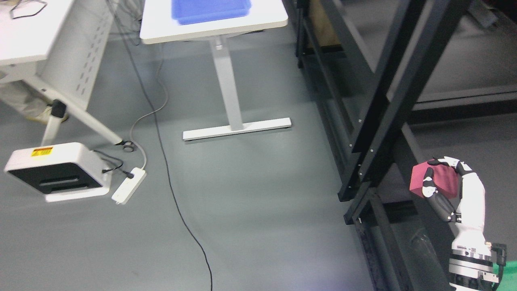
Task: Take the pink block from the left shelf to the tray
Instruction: 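Turn and drive toward the blue tray on the white table, holding cube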
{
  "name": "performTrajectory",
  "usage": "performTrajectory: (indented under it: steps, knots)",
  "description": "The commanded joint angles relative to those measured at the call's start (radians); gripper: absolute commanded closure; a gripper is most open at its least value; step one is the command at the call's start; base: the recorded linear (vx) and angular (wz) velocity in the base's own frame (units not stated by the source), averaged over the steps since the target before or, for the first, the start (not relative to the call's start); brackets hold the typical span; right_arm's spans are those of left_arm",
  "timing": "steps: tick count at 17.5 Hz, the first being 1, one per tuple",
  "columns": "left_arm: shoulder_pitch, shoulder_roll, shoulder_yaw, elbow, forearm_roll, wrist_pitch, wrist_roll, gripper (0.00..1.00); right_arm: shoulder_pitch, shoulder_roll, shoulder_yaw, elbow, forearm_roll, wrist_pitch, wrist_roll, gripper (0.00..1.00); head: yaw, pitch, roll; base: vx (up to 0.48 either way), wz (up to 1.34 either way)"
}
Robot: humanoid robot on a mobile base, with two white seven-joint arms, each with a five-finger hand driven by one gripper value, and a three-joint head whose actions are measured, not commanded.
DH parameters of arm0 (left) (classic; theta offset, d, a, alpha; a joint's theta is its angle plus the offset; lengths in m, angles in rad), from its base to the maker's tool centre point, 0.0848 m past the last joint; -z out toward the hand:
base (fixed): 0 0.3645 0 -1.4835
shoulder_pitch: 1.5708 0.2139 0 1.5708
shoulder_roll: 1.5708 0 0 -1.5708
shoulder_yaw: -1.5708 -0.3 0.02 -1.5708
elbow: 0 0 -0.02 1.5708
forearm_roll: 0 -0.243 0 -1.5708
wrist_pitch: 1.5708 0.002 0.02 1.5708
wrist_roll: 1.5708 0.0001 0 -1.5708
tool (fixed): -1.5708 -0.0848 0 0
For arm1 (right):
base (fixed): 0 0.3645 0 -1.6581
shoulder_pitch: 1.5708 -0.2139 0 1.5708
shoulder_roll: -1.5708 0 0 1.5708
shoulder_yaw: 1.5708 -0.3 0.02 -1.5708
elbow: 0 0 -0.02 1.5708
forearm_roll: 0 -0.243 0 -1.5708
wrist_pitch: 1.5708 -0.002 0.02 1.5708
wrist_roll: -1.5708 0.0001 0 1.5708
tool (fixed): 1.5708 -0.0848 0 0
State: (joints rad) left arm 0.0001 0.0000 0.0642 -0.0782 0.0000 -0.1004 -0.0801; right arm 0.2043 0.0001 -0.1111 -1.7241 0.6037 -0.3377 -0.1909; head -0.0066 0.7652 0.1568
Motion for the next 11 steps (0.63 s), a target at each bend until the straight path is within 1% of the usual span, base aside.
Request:
performTrajectory:
  steps: [1, 6, 11]
  knots:
    - [0.004, 0.017, 0.000, 0.000, -0.002, -0.001, 0.000, 0.00, 0.009, -0.018, -0.041, 0.000, -0.032, 0.000, -0.001, 0.97, 0.0000, 0.000, 0.000, -0.121, 0.89]
    - [0.004, 0.017, -0.001, 0.000, -0.002, -0.001, 0.000, 0.00, 0.010, -0.018, -0.039, 0.000, -0.032, 0.000, -0.001, 0.96, 0.0000, 0.000, 0.000, -0.096, 0.68]
    - [0.004, 0.017, -0.001, 0.000, -0.002, -0.001, 0.000, 0.00, 0.009, -0.018, -0.039, 0.000, -0.032, -0.001, -0.002, 0.96, 0.0000, 0.000, 0.000, -0.022, 0.27]
